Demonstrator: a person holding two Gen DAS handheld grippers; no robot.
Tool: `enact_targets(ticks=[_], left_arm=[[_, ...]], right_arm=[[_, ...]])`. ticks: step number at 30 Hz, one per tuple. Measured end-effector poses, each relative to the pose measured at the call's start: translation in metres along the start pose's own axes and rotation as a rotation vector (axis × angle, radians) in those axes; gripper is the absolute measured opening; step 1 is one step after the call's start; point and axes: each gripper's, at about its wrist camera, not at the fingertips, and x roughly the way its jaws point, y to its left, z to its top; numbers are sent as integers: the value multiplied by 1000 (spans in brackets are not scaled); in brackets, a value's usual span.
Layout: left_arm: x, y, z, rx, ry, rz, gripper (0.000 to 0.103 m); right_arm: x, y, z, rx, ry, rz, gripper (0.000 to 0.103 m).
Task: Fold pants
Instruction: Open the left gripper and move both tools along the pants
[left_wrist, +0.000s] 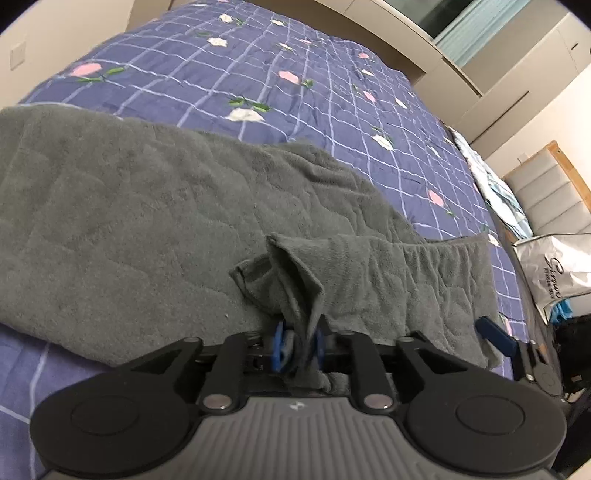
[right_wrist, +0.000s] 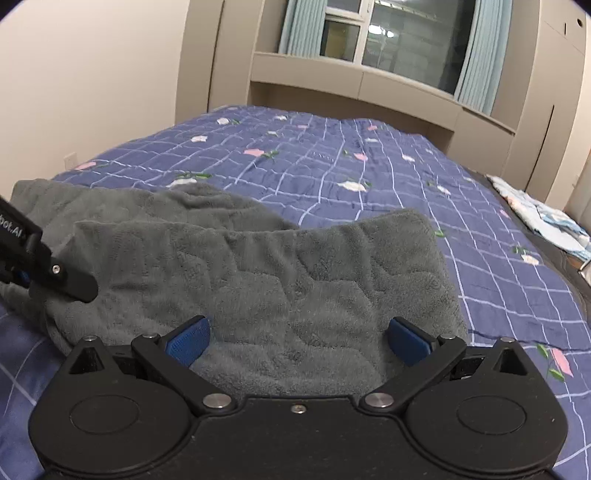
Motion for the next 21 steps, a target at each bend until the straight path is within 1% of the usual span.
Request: enact_targets(ticks=[1,2,3,5,6,10,11,13,16,17,21], left_arm=[[-1,-1,3,-10,-5,14,38],[-4,-1,5,-13,-16,34,58],[-5,-3,7,-4,-32,55,69],[-7,-9,10,38,-65,98,72],[-6,-11,11,54,-70,116,73],[6,-11,15,44,-59,156,74],[8,-9,14,43,-56,159,74],[14,-9,12,60,-50,170,74],[19,-10,11,89,-46,178,74],[20,-11,12,95,-44,180,75],[24,-13,12,115,-43,188,76]], right_arm=[[-2,-3,1,3,-15,6,103],[-6,-8,4,8,-44,7,103],[-8,-13,5,13,-75,5,103],[-10,-25,9,23,-116,-18,103],[-8,-31,12,25,-126,-45,103],[12,-61,22,57,-141,-182,103],[19,-69,24,73,-135,-209,103],[38,-88,25,106,-83,-252,103],[60,-104,18,168,-18,-213,103],[64,-105,14,181,-7,-215,103],[68,-97,2,173,-31,-235,103]])
